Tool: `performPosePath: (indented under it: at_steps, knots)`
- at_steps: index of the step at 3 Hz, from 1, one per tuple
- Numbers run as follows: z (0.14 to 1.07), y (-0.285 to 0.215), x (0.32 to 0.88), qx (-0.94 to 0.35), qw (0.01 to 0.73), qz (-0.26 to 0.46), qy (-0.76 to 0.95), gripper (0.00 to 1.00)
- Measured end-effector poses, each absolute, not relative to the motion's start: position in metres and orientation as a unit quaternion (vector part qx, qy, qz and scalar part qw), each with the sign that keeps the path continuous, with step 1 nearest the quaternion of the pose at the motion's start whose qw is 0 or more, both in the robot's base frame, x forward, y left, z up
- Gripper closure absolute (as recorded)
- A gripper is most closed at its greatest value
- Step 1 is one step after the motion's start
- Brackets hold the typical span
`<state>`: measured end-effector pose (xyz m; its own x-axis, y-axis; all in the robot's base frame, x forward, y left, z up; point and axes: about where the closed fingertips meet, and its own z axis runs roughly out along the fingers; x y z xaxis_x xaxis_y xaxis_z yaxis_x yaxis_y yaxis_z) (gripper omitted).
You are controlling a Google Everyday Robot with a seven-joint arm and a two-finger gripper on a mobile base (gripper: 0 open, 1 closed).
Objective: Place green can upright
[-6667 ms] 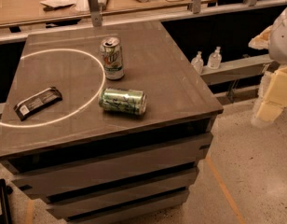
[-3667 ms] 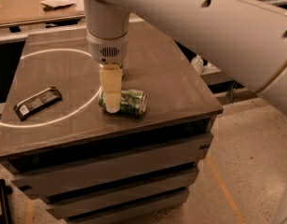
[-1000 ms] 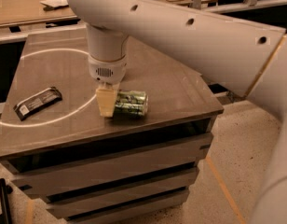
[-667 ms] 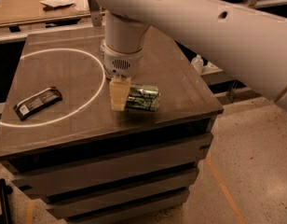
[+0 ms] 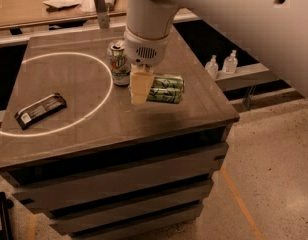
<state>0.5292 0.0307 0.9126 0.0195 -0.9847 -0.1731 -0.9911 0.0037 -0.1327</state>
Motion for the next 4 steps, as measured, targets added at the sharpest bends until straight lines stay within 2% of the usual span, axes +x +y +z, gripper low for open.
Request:
performPosePath:
  at_steps: [1,2,4]
  knots:
    - [0.913,0.027,0.531,-0.701,0.132,0.037,0.7,1.0]
    - [0.911,0.017,0.536,-0.689,0.19,0.101,0.692,1.0]
    - [0.93,-0.044,0.572,-0.621,0.404,0.257,0.621,1.0]
